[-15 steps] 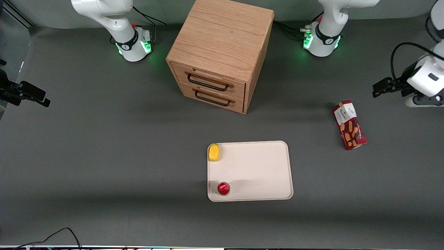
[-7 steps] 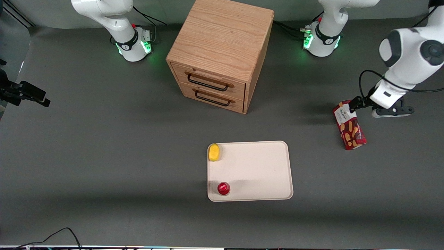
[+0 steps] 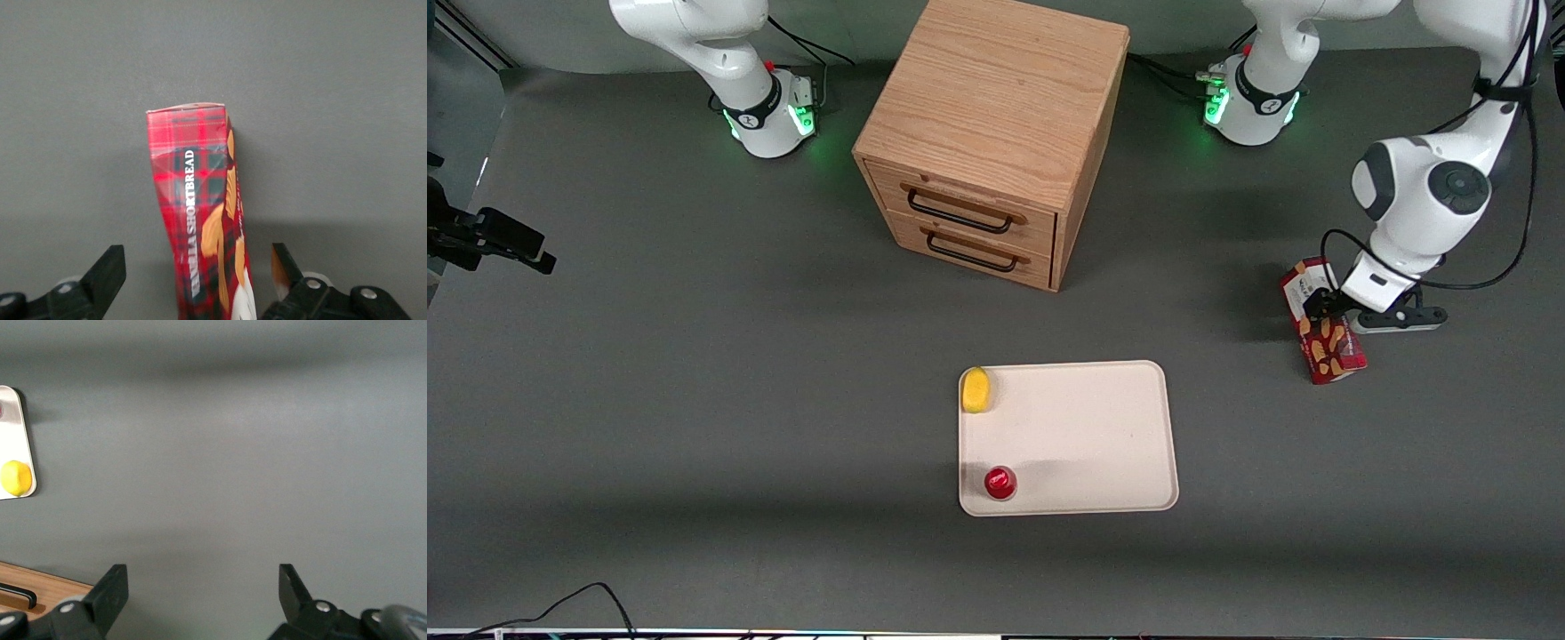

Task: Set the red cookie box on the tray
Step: 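Close the left gripper on the shortbread box and lift it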

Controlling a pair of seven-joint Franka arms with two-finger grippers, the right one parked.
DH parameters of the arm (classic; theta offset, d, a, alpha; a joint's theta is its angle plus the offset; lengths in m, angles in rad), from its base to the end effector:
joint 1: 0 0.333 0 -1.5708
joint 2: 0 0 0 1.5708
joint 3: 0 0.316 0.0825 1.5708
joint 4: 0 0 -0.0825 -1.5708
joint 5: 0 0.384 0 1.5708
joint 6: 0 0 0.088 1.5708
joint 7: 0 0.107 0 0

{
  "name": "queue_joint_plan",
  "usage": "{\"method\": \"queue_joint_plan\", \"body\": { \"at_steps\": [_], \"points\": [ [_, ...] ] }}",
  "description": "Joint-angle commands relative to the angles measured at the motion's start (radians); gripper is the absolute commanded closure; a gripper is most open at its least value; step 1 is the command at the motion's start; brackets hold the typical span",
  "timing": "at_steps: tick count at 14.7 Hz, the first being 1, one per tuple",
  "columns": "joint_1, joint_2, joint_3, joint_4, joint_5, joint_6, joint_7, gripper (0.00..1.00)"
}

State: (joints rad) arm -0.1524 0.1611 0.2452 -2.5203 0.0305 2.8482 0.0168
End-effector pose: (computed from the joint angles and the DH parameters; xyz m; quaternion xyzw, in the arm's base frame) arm 0.4794 0.0453 0.2356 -0.9958 -0.0205 -0.0839 0.0296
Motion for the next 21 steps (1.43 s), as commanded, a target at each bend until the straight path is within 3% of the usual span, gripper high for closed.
{"method": "queue_joint_plan", "body": {
  "at_steps": [1, 2, 3, 6, 8, 11, 13, 16, 19, 21],
  "points": [
    [0.001, 0.025, 0.002, -0.002, -0.004, 0.040, 0.012, 0.60],
    [0.001, 0.021, 0.002, -0.005, -0.011, 0.039, 0.009, 0.88],
    [-0.001, 0.020, 0.000, -0.008, -0.023, 0.040, 0.008, 1.00],
    [-0.003, -0.003, 0.000, -0.008, -0.035, 0.014, 0.003, 1.00],
    [-0.006, -0.066, -0.001, 0.001, -0.038, -0.096, 0.002, 1.00],
    [-0.013, -0.204, -0.004, 0.090, -0.041, -0.394, -0.004, 1.00],
    [-0.032, -0.244, -0.023, 0.257, -0.041, -0.670, -0.036, 1.00],
    [-0.044, -0.192, -0.134, 0.561, -0.038, -0.968, -0.209, 1.00],
    [-0.049, -0.079, -0.280, 0.717, -0.037, -0.983, -0.464, 1.00],
    [-0.065, 0.062, -0.349, 0.841, -0.032, -0.962, -0.645, 1.00]
  ]
}}
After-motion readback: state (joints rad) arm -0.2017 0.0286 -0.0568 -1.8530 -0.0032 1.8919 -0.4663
